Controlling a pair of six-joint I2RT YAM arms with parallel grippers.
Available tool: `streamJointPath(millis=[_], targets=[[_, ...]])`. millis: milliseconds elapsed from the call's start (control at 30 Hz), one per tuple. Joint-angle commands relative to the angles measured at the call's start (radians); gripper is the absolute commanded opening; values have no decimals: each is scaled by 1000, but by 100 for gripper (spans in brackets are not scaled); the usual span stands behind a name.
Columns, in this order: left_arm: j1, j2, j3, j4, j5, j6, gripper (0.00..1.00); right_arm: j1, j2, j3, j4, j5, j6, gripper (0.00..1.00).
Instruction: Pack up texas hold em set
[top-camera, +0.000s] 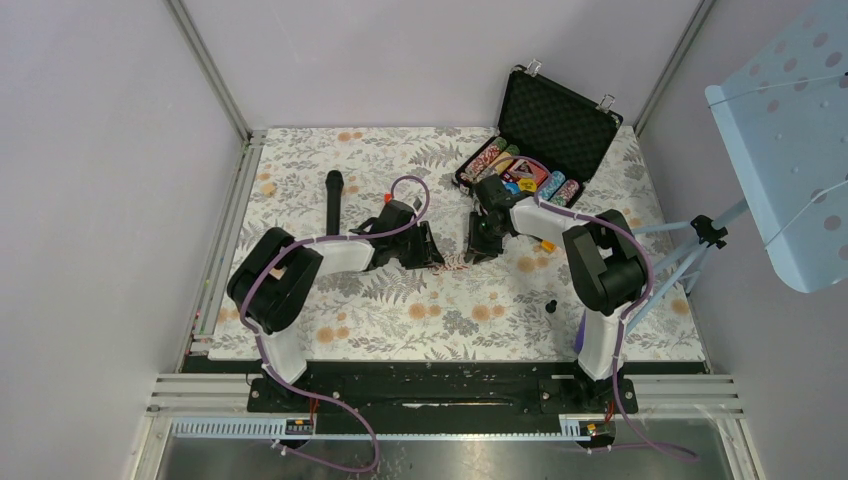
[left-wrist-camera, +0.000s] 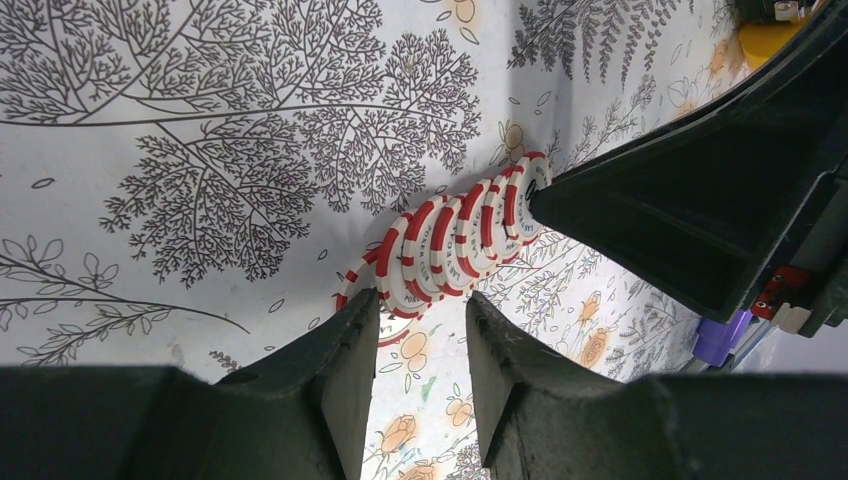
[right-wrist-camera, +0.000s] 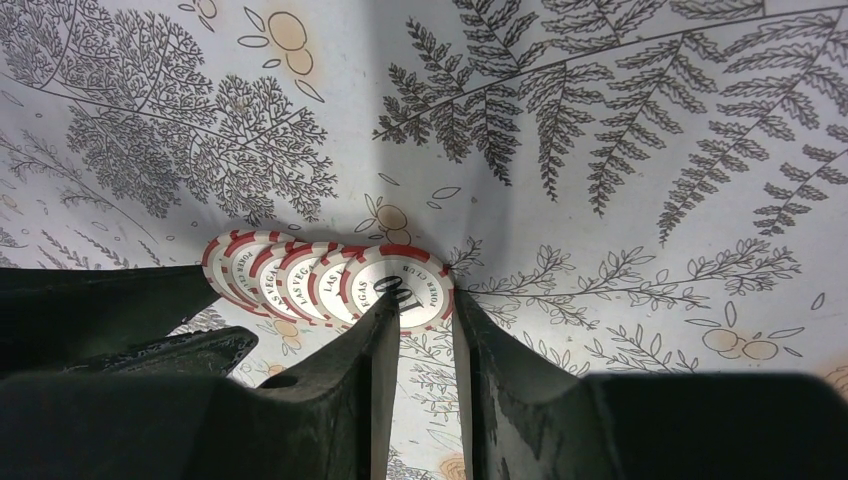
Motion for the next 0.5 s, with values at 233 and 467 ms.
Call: streamJointPath(millis=[233, 467], targets=[[-4, -95, -44, -22, -64, 4, 39, 22, 29, 23, -39, 2, 0, 33], [-4, -104, -53, -34, -92, 3, 41, 21, 29, 22, -39, 2, 0, 33]])
